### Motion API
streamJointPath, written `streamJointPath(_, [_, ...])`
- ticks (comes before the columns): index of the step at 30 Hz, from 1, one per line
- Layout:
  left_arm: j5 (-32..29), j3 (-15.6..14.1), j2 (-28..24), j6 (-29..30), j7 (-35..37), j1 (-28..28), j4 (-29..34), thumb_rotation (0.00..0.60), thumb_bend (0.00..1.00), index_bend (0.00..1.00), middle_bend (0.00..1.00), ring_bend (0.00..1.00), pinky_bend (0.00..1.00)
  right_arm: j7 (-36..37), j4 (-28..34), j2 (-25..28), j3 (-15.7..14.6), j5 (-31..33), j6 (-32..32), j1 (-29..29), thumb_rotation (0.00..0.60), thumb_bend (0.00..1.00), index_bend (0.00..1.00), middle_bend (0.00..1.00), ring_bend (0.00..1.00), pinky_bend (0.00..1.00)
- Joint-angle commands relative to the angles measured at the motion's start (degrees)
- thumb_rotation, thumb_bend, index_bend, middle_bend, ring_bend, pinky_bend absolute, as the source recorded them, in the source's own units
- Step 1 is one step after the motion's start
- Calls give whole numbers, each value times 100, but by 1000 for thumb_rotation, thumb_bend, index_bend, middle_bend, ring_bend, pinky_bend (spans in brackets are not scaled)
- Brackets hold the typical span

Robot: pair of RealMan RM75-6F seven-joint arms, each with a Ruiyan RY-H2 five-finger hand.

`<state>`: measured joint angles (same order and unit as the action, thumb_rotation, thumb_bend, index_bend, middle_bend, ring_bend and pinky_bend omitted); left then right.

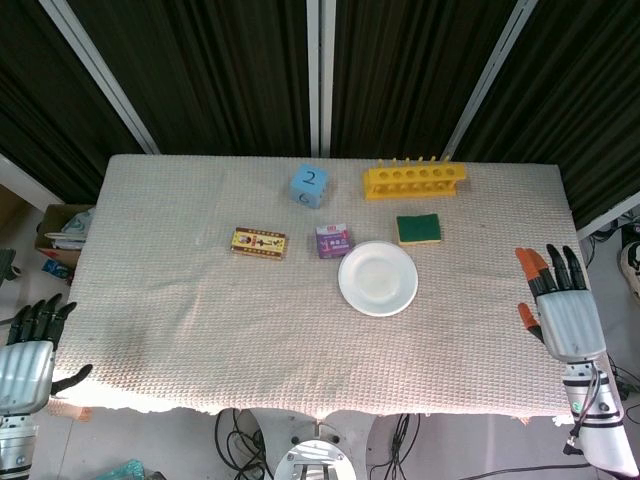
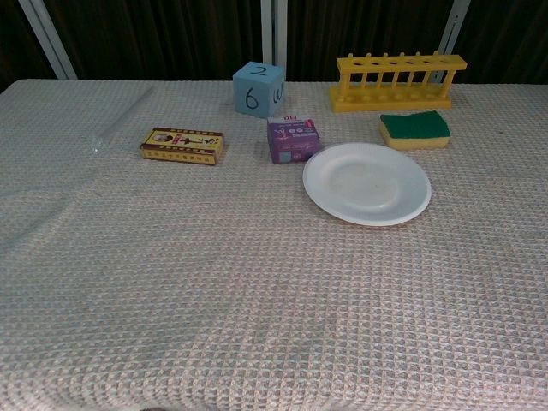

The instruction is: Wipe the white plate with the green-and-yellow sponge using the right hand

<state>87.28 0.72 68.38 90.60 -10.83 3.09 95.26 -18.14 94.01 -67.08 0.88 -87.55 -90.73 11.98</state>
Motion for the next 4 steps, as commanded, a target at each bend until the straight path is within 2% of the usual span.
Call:
streamJointPath(1, [16,-3,5,18,-37,-3,35,600,0,144,39,44,79,572,-238,96,-398,-447,-375,-456,600,216,0,92,0,0])
streamJointPath(4, [16,-4,14,17,-59,-11,58,600,0,144,39,43,78,744,-370,43,-441,-653,-449,-531,600,223,0,90,0,0])
